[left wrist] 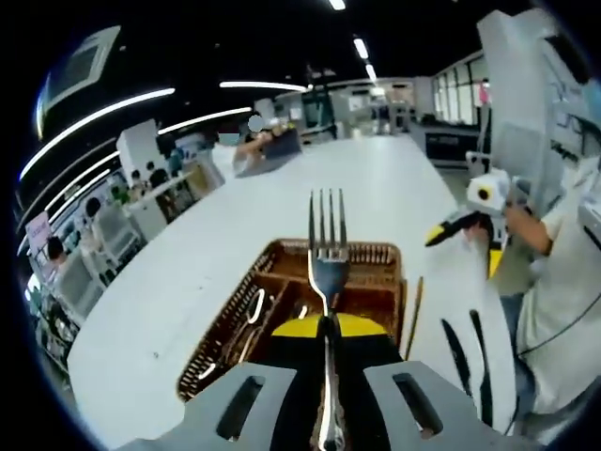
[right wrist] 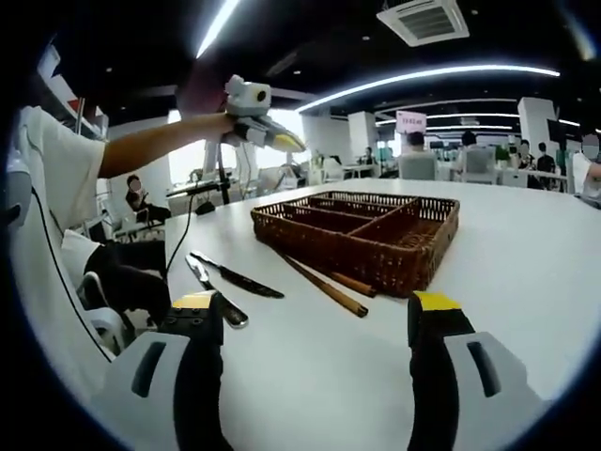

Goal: Arrange the knives, forks, and spoons in their matching storage slots by inserting each utensil handle-first until every utensil is classified and aligned in the correct compartment

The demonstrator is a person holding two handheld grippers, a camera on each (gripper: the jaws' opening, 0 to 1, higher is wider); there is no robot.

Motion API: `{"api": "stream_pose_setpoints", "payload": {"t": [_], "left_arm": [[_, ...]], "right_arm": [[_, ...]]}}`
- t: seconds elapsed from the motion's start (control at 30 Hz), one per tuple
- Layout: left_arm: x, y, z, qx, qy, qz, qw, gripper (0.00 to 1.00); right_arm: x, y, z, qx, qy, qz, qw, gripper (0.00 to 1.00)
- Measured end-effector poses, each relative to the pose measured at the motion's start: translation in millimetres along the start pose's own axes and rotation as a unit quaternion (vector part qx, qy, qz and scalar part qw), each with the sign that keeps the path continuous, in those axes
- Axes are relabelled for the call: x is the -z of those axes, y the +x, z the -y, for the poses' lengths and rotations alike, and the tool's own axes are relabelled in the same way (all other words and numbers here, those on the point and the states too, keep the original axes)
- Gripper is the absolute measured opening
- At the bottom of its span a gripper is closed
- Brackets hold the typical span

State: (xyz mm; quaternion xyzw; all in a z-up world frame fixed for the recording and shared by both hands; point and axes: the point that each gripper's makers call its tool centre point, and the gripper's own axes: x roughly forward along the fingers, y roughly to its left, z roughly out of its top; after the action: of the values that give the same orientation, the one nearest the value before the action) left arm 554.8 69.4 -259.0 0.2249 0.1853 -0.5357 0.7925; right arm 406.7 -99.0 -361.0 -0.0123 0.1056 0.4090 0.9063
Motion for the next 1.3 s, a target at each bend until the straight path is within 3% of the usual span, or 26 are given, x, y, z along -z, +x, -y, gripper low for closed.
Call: {"api": "stream_pose_setpoints", "payload": {"t": [0.27, 0.53, 0.6, 0.73, 1.1, 1.3], "left_arm": [[3.7, 13.4, -27.8, 0.001, -0.009, -0.014, 0.9999, 0.02], [26.8, 38.2, -45.2, 0.010, -0.010, -0.047, 0.9988, 0.02], [33.2, 43.9, -49.5, 0.007, 0.009, -0.058, 0.9982, 0.02], [39.8, 54.0, -45.3, 0.022, -0.012, -0.061, 0.9978, 0.02], [66.1, 90.6, -33.1, 0.050, -0.005, -0.077, 0.9958, 0.02], [80.2, 104.5, -20.7, 0.070, 0.031, -0.113, 0.9907, 0.03]], "right_arm": [[1.6, -1.1, 13.4, 0.012, 0.003, 0.000, 0.9999, 0.83], [5.1, -1.2, 24.5, 0.022, 0.011, 0.001, 0.9997, 0.82], [7.7, -0.8, 26.8, 0.024, 0.013, -0.001, 0.9996, 0.82], [11.8, -0.2, 29.4, 0.026, 0.016, -0.006, 0.9995, 0.82], [10.7, -2.1, 33.5, 0.028, 0.019, -0.006, 0.9994, 0.81], [9.7, -4.0, 35.1, 0.030, 0.019, -0.005, 0.9993, 0.81]]}}
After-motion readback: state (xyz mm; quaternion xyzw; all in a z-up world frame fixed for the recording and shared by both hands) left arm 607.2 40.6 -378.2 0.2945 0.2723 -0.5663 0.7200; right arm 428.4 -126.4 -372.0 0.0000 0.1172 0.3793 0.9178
